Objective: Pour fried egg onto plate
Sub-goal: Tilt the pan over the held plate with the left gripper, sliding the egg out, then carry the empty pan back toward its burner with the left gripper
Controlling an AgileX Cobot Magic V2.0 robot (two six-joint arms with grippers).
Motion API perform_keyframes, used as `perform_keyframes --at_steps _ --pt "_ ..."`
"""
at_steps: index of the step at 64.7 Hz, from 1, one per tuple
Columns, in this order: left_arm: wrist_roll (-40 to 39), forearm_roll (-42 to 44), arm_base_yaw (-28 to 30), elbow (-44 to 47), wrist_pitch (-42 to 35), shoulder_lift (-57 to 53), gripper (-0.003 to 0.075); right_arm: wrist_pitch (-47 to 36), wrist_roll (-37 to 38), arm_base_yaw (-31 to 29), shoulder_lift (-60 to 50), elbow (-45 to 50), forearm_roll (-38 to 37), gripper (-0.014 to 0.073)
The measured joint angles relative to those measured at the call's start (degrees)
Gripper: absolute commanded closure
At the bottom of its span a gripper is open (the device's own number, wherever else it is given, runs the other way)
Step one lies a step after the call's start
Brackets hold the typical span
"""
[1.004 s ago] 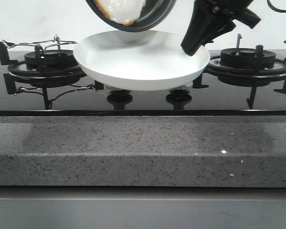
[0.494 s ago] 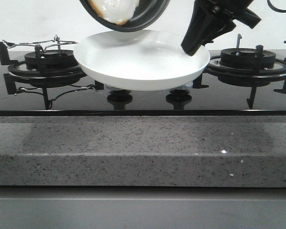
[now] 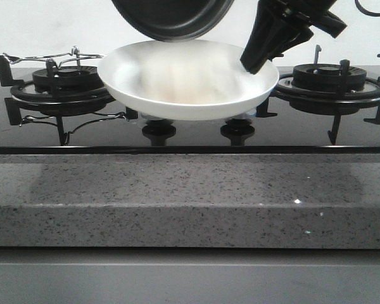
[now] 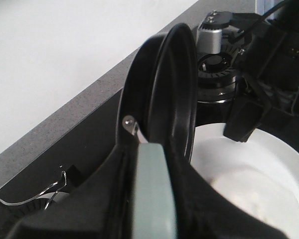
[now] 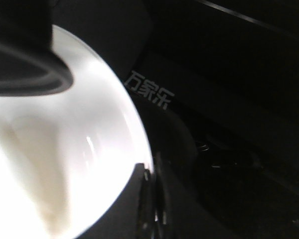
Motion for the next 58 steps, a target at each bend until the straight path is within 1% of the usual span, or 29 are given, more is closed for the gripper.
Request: perform_keyframes --at_steps 7,13,18,24,34,41,48,52,58 --pt "-0.9 0.0 0.0 0.0 -0.4 0.0 0.0739 0.2 -0.2 0.0 0.0 0.3 -0.5 0.0661" --pt "-3.6 -0.4 1.0 0.0 -0.4 0.0 0.0739 0.1 -0.2 0.0 0.0 0.3 -0.4 0.0661" --pt "-6.4 -2.4 3.5 0.0 -0.4 0.0 0.0739 0.1 -0.2 0.0 0.0 0.4 -0.4 0.0661" --pt "-8.4 -8.4 7.8 0.0 -0.8 0.0 0.0738 0.1 -0.2 0.0 0.0 0.4 -0.4 0.0661" --pt "-9.4 -23.4 15.9 0.0 -0.7 0.0 0.0738 0.1 -0.2 0.0 0.0 0.4 -0.4 0.0661" --pt "-8.6 -34.7 22.9 0.0 2.5 0.8 0.0738 0.1 -0.2 0.0 0.0 0.4 -0.4 0.0661" --pt "-3.5 -48.5 31.1 1.6 8.5 2.8 0.0738 0.1 -0.2 0.0 0.0 0.4 -0.4 0.0661" --pt "0.7 -57.9 35.8 3.1 13.1 4.7 0.0738 0.1 -0.2 0.0 0.0 0.4 -0.4 0.0661" --pt "5.1 -69.1 41.2 5.0 18.8 8.2 0.0738 0.1 -0.2 0.0 0.0 0.4 -0.4 0.0661"
